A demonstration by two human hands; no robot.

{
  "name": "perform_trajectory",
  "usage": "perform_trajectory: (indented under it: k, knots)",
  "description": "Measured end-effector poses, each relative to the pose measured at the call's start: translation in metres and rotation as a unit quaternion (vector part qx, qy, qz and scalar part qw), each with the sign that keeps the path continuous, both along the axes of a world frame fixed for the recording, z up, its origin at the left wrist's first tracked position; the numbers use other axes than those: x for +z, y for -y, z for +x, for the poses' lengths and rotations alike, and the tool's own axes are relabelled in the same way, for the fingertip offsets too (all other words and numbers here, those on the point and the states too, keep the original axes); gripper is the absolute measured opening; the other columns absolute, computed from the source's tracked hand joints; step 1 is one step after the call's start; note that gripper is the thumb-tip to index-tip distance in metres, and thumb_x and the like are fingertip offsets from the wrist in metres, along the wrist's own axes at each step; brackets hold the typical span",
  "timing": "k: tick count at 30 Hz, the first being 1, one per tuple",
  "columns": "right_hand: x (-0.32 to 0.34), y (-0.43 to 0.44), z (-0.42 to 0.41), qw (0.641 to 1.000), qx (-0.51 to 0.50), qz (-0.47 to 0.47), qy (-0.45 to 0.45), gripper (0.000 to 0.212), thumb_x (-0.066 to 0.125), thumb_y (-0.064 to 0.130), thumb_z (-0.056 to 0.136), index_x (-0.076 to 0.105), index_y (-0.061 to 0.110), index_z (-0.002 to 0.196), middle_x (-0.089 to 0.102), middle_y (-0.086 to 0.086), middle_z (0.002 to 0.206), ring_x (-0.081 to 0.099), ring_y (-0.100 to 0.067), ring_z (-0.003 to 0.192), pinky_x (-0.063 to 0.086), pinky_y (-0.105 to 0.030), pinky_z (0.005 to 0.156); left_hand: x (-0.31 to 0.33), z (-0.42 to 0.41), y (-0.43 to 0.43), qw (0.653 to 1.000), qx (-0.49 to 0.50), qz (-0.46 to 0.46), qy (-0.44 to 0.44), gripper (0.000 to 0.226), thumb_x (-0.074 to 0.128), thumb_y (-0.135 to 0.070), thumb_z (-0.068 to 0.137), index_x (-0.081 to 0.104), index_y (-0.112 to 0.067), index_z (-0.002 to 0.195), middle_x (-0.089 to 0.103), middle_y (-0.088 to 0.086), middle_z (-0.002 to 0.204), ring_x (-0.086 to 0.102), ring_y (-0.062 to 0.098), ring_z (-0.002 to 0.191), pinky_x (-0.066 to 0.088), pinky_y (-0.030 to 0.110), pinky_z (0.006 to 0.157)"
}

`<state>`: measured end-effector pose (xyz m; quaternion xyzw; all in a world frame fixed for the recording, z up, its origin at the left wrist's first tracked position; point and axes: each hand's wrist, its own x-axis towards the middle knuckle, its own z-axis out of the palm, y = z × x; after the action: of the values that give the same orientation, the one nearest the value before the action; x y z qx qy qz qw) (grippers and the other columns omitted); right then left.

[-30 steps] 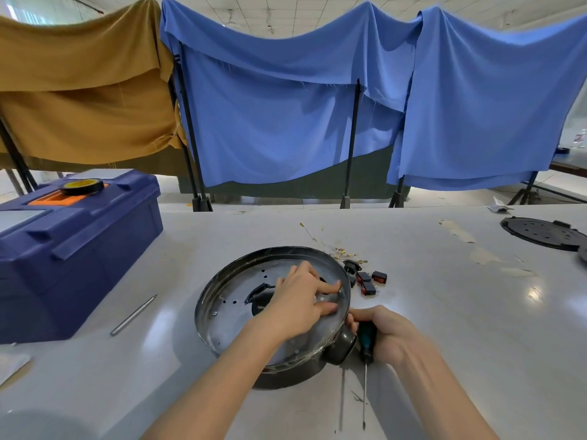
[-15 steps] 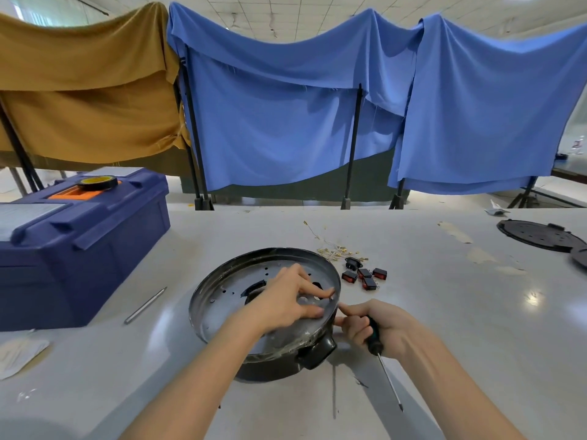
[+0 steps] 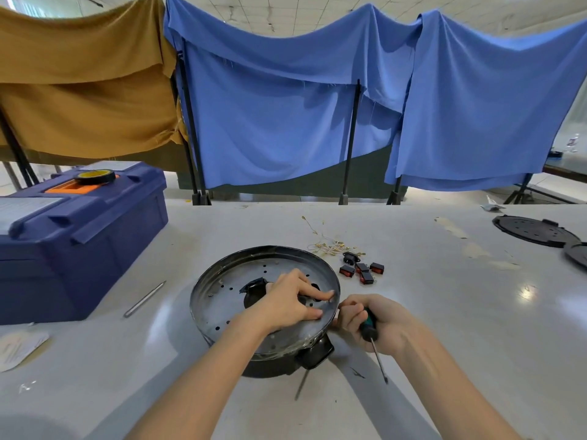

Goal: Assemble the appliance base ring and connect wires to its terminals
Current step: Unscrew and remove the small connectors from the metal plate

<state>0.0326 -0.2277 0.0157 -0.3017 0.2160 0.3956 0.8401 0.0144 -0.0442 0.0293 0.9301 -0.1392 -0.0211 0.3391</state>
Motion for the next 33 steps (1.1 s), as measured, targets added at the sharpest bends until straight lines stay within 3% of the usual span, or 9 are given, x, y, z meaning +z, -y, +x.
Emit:
perform_trajectory:
  k: [5, 10, 12, 15, 18, 23, 27, 33]
  knots:
    - [0.012, 0.002, -0.006, 1.0, 0.006, -0.001, 0.001, 0.01, 0.046, -0.003, 0.084, 0.046, 0.006, 0.09, 0.044, -0.006, 0.044, 0.044, -0.015, 0.026, 0.038, -0.018, 0.026, -0.003, 0.002, 0.001, 1.0, 0.009, -0.004, -0.002, 0.035, 0.073, -0.025, 0.083, 0.068, -0.039, 0.114, 0.049, 0.0, 0.108, 0.043, 0.011, 0.092, 0.035, 0.039, 0.098]
    - [0.017, 0.011, 0.004, 0.998, 0.002, -0.051, 0.032, 0.037, 0.048, -0.006, 0.08, 0.044, -0.012, 0.117, 0.042, -0.002, 0.043, 0.041, -0.011, 0.026, 0.038, -0.017, 0.026, -0.005, 0.005, 0.002, 1.0, 0.012, 0.007, 0.0, 0.036, 0.074, -0.026, 0.081, 0.067, -0.042, 0.113, 0.047, -0.004, 0.103, 0.042, 0.013, 0.093, 0.035, 0.038, 0.097]
    - [0.021, 0.017, 0.01, 0.997, -0.027, -0.059, 0.052, 0.026, 0.045, -0.003, 0.088, 0.046, -0.01, 0.113, 0.039, -0.001, 0.04, 0.039, -0.01, 0.025, 0.036, -0.016, 0.025, -0.006, 0.005, 0.001, 1.0, 0.011, 0.013, 0.003, 0.037, 0.074, -0.026, 0.081, 0.067, -0.042, 0.113, 0.047, -0.003, 0.105, 0.042, 0.012, 0.095, 0.034, 0.035, 0.097]
    - [0.031, 0.022, 0.022, 0.987, -0.126, -0.04, 0.089, 0.014, 0.042, 0.004, 0.096, 0.052, -0.002, 0.089, 0.035, 0.001, 0.036, 0.036, -0.007, 0.023, 0.029, -0.013, 0.025, -0.008, 0.007, 0.0, 1.0, 0.004, 0.013, 0.013, 0.036, 0.076, -0.025, 0.08, 0.068, -0.037, 0.113, 0.047, -0.013, 0.116, 0.038, 0.009, 0.113, 0.026, 0.032, 0.103]
    - [0.042, 0.021, 0.036, 0.949, -0.283, -0.041, 0.136, 0.027, 0.042, 0.011, 0.096, 0.043, 0.009, 0.07, 0.031, 0.004, 0.035, 0.031, -0.005, 0.023, 0.022, -0.015, 0.025, -0.006, 0.01, 0.001, 1.0, 0.001, 0.01, 0.011, 0.038, 0.078, -0.022, 0.078, 0.068, -0.036, 0.111, 0.055, -0.019, 0.125, 0.042, 0.007, 0.124, 0.024, 0.035, 0.108]
    - [0.06, 0.006, 0.042, 0.833, -0.48, -0.138, 0.237, 0.034, 0.046, 0.01, 0.091, 0.034, 0.012, 0.059, 0.032, 0.002, 0.042, 0.025, -0.011, 0.029, 0.018, -0.015, 0.034, -0.006, 0.017, -0.001, 1.0, 0.023, 0.018, -0.004, 0.061, 0.082, -0.025, 0.073, 0.059, -0.035, 0.129, 0.06, -0.007, 0.123, 0.048, 0.019, 0.121, 0.035, 0.043, 0.107]
    - [0.061, -0.007, 0.044, 0.77, -0.509, -0.179, 0.342, 0.044, 0.047, 0.014, 0.095, 0.035, 0.009, 0.054, 0.035, 0.001, 0.04, 0.027, -0.013, 0.03, 0.02, -0.017, 0.035, -0.009, 0.02, -0.002, 0.999, 0.03, 0.039, 0.003, 0.062, 0.082, -0.029, 0.072, 0.059, -0.038, 0.128, 0.059, -0.009, 0.125, 0.043, 0.017, 0.124, 0.035, 0.039, 0.107]
    - [0.053, -0.024, 0.048, 0.73, -0.463, -0.253, 0.435, 0.043, 0.046, 0.021, 0.099, 0.04, 0.004, 0.06, 0.033, -0.001, 0.039, 0.027, -0.016, 0.029, 0.022, -0.019, 0.035, -0.008, 0.021, -0.003, 0.999, 0.022, 0.019, 0.014, 0.062, 0.084, -0.026, 0.07, 0.061, -0.034, 0.126, 0.061, -0.011, 0.125, 0.045, 0.012, 0.124, 0.035, 0.032, 0.106]
